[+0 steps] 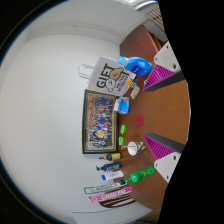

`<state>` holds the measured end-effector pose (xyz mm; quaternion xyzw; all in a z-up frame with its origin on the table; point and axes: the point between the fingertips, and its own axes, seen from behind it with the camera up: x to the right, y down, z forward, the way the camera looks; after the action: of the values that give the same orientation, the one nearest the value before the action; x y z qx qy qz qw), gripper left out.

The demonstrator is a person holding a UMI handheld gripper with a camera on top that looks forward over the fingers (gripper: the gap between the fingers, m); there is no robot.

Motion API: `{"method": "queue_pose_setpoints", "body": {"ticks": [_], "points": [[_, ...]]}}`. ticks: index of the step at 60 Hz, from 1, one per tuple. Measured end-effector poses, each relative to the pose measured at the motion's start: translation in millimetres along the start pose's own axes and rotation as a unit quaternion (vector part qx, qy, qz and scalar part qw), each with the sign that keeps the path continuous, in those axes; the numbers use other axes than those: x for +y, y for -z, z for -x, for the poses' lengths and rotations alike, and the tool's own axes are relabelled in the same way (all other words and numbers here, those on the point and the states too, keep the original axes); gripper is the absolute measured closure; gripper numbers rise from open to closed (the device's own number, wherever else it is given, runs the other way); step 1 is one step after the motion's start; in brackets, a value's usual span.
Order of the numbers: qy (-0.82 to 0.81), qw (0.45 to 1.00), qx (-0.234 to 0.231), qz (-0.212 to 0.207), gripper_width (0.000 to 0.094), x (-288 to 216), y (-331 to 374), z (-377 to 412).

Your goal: Pour water

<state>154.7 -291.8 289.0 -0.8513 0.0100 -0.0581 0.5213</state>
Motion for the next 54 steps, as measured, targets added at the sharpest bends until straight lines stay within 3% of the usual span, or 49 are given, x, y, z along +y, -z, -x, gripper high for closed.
{"method": "queue_pose_setpoints", "body": {"ticks": [20,42,54], "points": [[0.008,1.000,0.015,0.016,0.0081,29.9,-4.3,71.3],[-0.031,0.995,-0.100,-0.003,0.0075,75.1,-52.9,277.3],[-0.022,0.992,-0.119,-0.044,0.0076,75.4,-127.3,352.6]]}}
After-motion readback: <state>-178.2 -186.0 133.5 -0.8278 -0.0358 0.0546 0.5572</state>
